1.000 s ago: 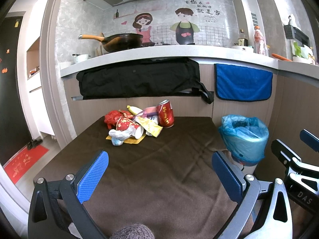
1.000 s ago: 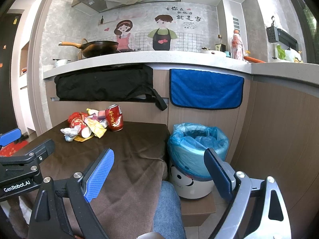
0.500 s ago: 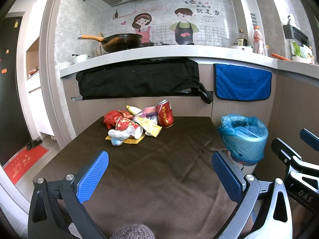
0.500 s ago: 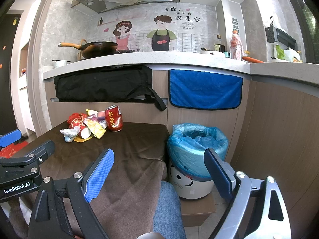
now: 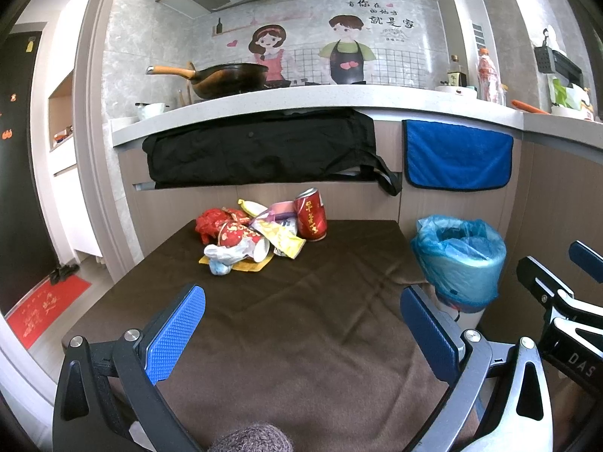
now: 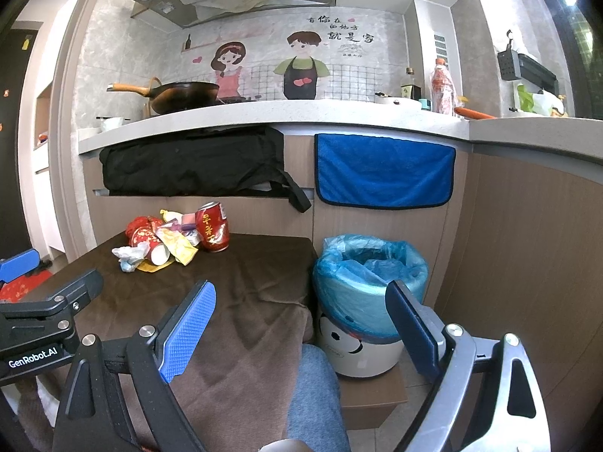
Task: Collect trash
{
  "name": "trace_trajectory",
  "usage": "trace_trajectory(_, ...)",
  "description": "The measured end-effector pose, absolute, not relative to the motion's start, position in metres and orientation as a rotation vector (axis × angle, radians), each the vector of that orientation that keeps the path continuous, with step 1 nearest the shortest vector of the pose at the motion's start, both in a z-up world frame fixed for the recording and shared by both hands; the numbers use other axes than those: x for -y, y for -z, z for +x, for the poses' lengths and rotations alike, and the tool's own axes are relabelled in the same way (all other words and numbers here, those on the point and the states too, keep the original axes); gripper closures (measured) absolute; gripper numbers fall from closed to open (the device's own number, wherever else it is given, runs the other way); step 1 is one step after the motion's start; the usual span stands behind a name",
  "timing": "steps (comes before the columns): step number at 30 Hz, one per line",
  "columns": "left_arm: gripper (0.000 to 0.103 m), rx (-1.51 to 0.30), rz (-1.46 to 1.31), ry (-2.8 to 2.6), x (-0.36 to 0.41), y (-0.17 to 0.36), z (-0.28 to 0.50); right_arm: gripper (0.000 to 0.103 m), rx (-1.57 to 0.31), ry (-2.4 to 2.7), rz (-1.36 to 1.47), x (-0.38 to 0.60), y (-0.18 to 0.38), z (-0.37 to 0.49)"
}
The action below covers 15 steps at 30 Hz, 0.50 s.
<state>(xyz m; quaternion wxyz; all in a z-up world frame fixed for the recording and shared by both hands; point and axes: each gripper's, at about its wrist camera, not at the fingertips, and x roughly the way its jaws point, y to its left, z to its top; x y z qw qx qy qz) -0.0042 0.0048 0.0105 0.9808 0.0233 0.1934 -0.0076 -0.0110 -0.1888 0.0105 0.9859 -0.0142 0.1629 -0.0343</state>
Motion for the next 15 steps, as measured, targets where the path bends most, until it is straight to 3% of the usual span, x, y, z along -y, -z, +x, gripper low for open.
trace_trajectory(15, 0.001, -0.389, 0.047, 0.017, -0.0061, -0.0115, -0.0039, 0.013, -0.324, 0.074, -0.028, 0.1968, -0.0156, -0.0137)
